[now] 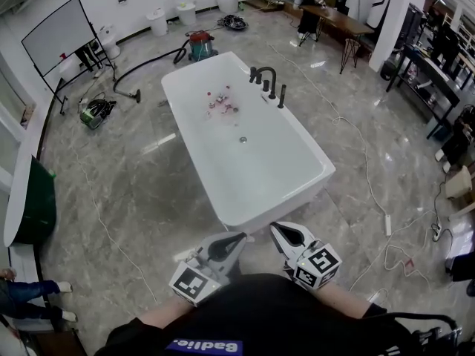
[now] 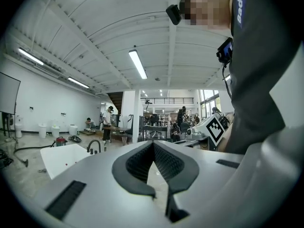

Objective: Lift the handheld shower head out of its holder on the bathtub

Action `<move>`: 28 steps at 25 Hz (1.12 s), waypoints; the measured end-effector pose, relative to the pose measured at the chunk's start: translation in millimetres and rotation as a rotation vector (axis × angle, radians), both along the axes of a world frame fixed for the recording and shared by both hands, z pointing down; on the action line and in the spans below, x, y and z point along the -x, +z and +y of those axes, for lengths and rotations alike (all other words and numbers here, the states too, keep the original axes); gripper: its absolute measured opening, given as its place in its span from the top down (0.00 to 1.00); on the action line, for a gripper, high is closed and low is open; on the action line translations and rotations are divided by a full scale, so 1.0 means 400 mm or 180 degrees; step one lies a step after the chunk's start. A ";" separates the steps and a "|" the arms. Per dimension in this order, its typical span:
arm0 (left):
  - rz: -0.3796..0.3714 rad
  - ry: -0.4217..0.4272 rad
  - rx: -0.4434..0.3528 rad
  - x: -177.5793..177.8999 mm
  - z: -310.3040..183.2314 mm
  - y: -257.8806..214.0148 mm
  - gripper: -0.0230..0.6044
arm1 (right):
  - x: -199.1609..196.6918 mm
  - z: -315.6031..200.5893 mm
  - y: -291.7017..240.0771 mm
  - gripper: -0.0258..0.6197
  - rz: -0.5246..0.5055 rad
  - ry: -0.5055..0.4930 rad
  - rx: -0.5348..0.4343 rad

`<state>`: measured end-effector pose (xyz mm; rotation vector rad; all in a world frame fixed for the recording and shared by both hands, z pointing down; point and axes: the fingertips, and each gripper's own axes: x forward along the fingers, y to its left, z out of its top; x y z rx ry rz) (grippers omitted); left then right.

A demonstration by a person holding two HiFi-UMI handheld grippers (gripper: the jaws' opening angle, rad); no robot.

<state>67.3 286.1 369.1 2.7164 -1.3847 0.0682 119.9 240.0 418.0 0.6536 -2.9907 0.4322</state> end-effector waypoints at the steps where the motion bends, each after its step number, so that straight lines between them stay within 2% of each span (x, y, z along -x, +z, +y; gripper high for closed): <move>1: 0.0015 0.0003 -0.0001 0.015 -0.016 0.004 0.96 | 0.014 -0.014 0.003 0.96 0.0015 0.0009 -0.0002; 5: 0.0076 0.0092 -0.0009 0.082 -0.108 0.022 0.96 | 0.079 -0.094 0.016 0.96 0.0102 0.0084 -0.0024; 10: 0.0149 0.0276 -0.0054 0.185 -0.284 0.021 0.96 | 0.175 -0.250 0.036 0.96 0.0216 0.0231 0.0046; 20: 0.0278 0.0570 -0.0094 0.405 -0.600 0.030 0.96 | 0.342 -0.570 0.044 0.96 0.0292 0.0729 0.0086; 28: 0.0291 0.0544 -0.0103 0.434 -0.744 0.030 0.96 | 0.365 -0.722 0.037 0.96 0.0270 0.0769 0.0075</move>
